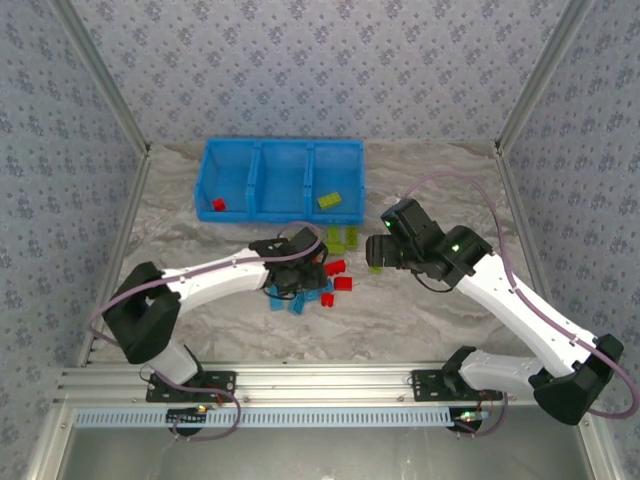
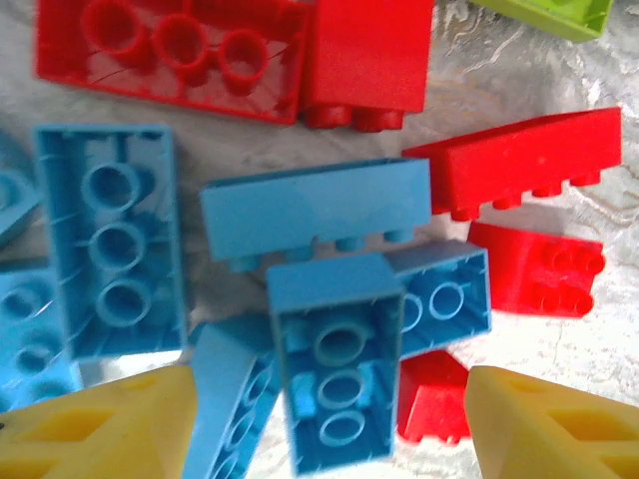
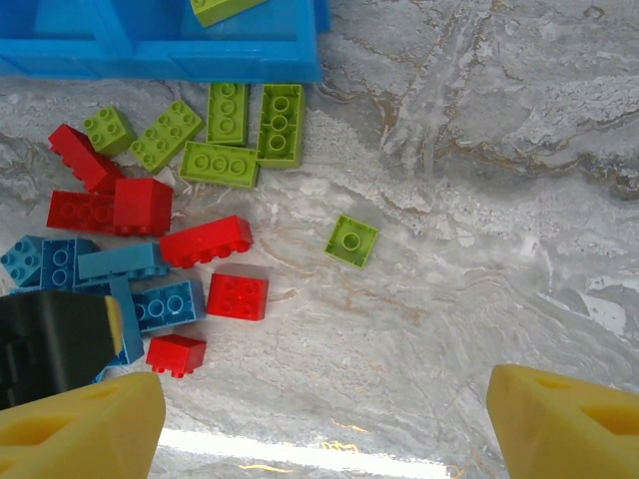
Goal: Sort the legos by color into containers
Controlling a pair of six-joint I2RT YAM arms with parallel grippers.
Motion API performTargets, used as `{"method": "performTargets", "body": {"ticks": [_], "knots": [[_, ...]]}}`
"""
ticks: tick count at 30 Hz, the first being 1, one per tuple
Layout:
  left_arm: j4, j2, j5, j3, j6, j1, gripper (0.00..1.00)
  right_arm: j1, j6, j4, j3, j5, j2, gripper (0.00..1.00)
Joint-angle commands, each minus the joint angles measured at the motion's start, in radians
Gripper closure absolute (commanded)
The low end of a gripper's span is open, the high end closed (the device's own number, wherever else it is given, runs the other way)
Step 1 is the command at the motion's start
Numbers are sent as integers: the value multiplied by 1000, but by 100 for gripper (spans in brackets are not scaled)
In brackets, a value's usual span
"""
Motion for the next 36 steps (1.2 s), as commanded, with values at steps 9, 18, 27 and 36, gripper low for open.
{"method": "performTargets", "body": {"ticks": [9, 18, 27, 36], "knots": [[12, 93, -24, 22, -39, -7, 49, -4, 48, -23, -4, 33, -21, 13], [-34, 34, -98, 53, -24, -6, 75, -1, 51, -18, -2, 28, -35, 13], [-37, -119, -252, 180, 174, 200, 79, 49, 41, 72, 0, -9, -52, 13], [-52, 289, -58, 657, 467, 470, 81, 94, 65, 62, 1, 19, -56, 13]]}}
